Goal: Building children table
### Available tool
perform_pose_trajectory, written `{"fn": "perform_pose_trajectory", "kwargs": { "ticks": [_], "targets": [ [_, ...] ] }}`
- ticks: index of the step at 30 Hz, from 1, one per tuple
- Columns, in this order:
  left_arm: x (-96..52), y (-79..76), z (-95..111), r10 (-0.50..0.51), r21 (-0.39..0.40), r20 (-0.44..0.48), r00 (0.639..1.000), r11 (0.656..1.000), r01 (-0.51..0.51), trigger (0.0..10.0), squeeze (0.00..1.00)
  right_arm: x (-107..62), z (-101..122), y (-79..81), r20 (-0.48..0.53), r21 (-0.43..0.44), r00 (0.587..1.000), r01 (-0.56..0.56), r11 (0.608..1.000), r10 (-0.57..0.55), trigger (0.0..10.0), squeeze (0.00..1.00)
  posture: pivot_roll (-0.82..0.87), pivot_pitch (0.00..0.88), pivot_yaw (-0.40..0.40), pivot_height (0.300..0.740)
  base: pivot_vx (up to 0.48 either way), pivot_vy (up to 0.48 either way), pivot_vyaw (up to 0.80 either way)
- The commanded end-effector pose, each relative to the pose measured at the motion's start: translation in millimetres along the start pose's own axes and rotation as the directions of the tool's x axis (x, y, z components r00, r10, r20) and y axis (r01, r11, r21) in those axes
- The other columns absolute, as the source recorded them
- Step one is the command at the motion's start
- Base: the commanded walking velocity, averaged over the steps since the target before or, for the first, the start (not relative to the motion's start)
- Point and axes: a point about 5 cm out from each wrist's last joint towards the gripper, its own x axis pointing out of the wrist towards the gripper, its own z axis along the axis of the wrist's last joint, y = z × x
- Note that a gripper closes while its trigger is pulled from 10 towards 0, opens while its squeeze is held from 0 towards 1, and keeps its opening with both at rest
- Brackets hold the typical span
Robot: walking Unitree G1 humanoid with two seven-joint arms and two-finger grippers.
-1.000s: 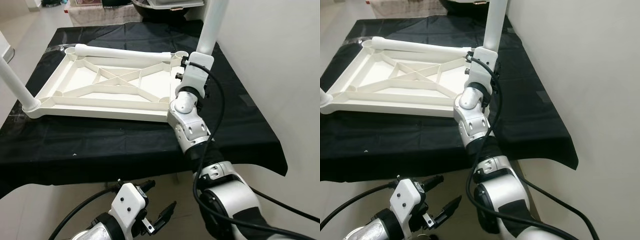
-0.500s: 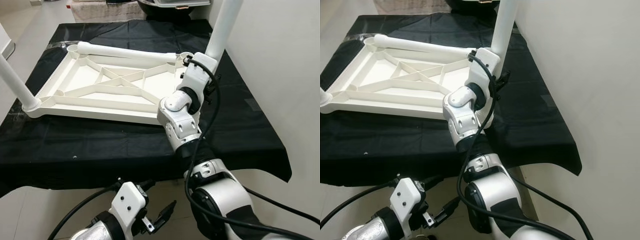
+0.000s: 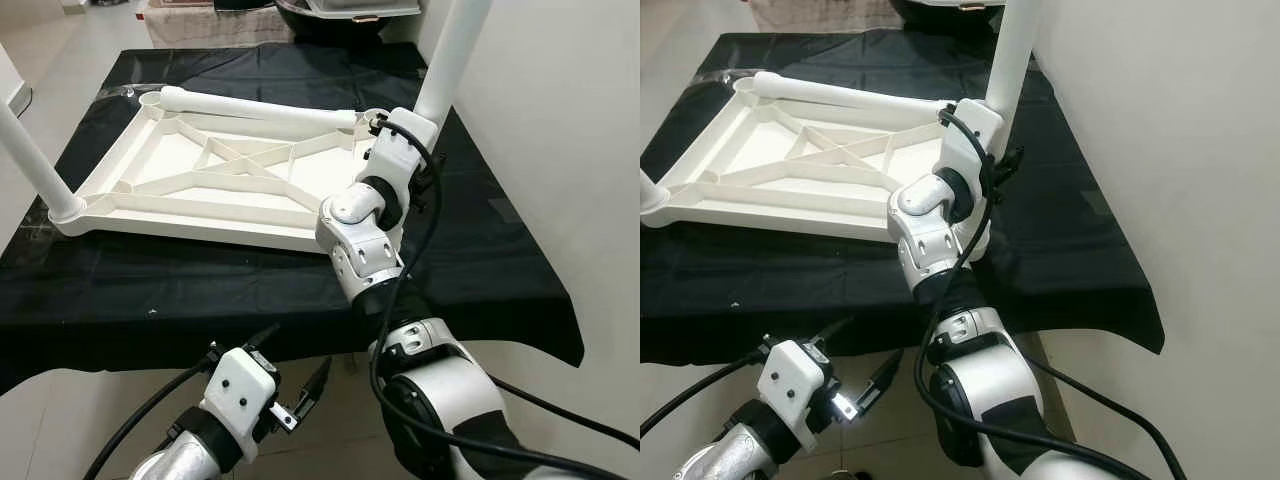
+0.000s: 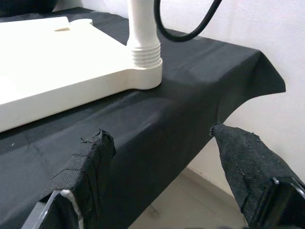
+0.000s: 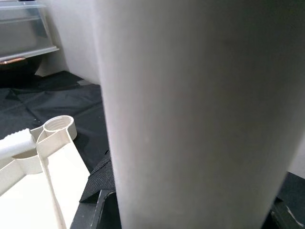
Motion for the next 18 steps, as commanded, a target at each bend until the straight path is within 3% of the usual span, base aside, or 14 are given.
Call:
{"fn": "perform_pose_trajectory", "kwargs": {
  "ticks": [1, 7, 9, 18],
  "targets": [
    [-2.0, 0.9, -7.5, 0.019, 0.001, -0.033, 0.999, 1.000, -0.019, 10.0, 0.00, 2.2, -59.0, -23.2, -0.243, -0.155, 0.960, 0.105, 0.982, -0.141, 10.0, 0.00, 0.17, 0.159, -0.033, 0.740, 0.000, 0.000, 0.00],
    [-1.6, 0.6, -9.0, 0.019, 0.003, -0.033, 0.999, 1.000, -0.019, 10.0, 0.00, 7.4, -58.8, -28.5, -0.238, -0.153, 0.951, 0.162, 0.975, -0.196, 10.0, 0.00, 0.17, 0.159, -0.030, 0.740, 0.000, 0.000, 0.00],
    [-1.1, 0.6, -10.1, 0.023, 0.003, -0.031, 0.999, 1.000, -0.023, 10.0, 0.00, 6.9, -57.8, -29.9, -0.264, -0.108, 0.936, 0.213, 0.971, -0.235, 10.0, 0.00, 0.17, 0.162, -0.028, 0.740, 0.000, 0.000, 0.00],
    [0.5, -0.4, -10.6, 0.020, 0.002, -0.033, 0.999, 1.000, -0.020, 10.0, 0.00, 6.9, -59.9, -28.5, -0.268, -0.113, 0.939, 0.193, 0.975, -0.217, 10.0, 0.00, 0.17, 0.170, -0.032, 0.740, 0.000, 0.000, 0.00]
  ]
}}
